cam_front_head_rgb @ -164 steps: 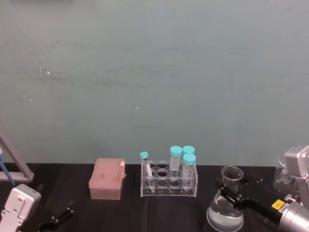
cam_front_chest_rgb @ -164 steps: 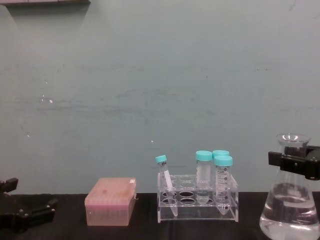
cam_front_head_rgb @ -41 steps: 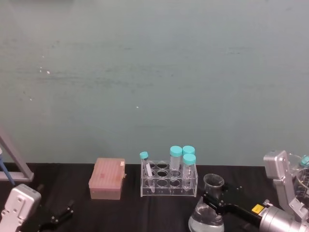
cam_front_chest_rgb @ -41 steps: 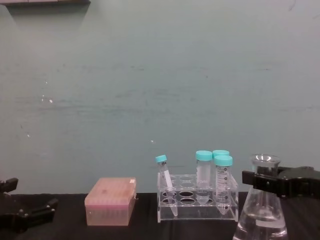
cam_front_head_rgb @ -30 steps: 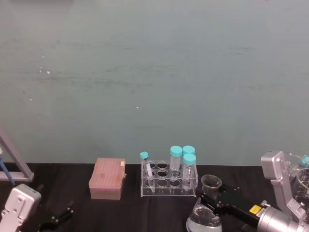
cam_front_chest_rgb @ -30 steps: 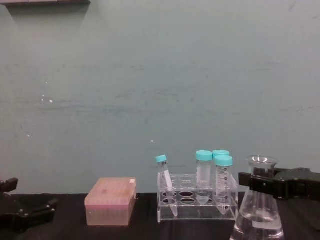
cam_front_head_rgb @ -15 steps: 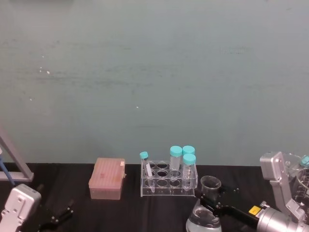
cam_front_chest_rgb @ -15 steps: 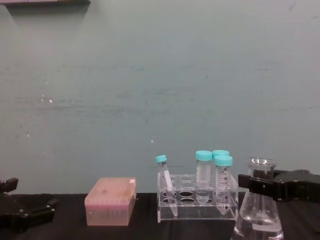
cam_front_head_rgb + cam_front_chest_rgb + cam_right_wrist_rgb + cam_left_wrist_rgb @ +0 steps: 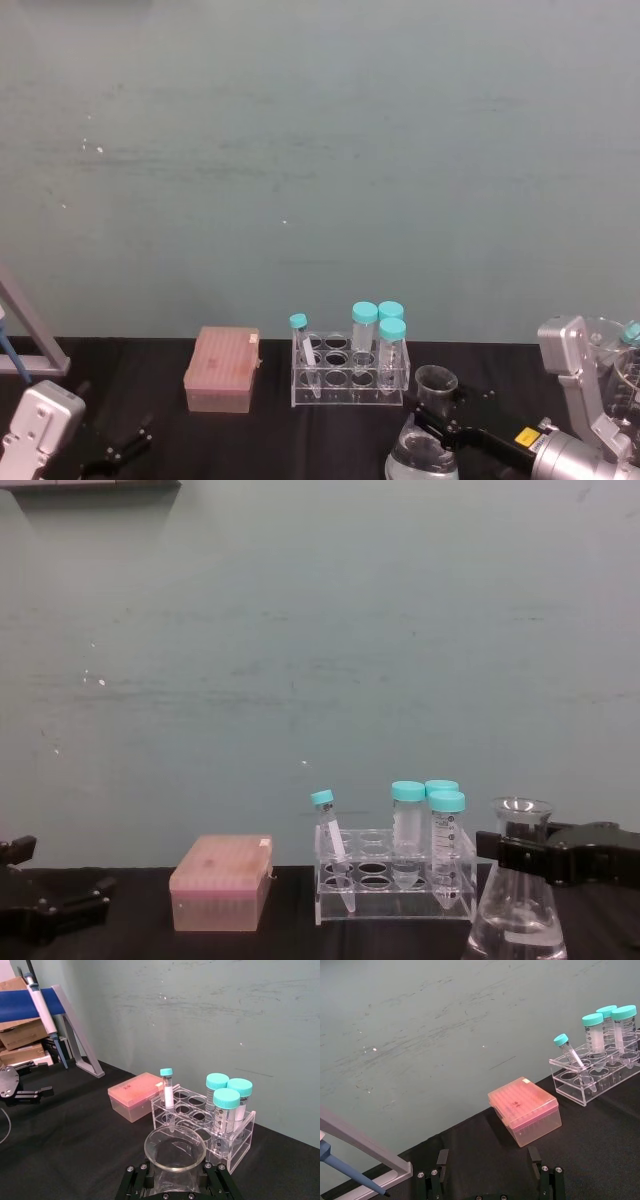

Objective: Pick up the beaker with the right gripper, shake it three times, and then put it down.

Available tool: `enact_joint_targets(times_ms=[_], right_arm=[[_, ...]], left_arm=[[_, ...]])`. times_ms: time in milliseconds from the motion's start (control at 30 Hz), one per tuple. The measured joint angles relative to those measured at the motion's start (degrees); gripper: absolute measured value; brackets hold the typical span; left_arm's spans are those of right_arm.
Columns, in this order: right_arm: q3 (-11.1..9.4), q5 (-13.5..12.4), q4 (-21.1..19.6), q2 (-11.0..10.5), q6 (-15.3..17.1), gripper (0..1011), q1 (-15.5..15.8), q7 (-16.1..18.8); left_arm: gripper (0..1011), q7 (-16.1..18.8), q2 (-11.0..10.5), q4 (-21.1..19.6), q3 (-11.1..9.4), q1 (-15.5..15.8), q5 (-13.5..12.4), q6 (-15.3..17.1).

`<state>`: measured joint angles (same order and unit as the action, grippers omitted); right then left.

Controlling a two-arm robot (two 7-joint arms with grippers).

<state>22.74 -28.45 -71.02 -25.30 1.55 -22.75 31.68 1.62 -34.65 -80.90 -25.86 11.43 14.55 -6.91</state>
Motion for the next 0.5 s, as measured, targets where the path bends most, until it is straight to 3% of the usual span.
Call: enact_joint_targets(times_ms=[200,500], right_arm=[[-0.01,0.02,-0.02,0.00,0.00,462,0.00,-0.03],[-0.06,0.01,-0.05,0.00,-0.02,715,0.00,-0.06]], left_arm=[[1000,0.00,0.00,0.00,0.00,0.00,0.00,0.00],[1000,0.00,0.00,0.00,0.00,0.00,0.00,0.00]])
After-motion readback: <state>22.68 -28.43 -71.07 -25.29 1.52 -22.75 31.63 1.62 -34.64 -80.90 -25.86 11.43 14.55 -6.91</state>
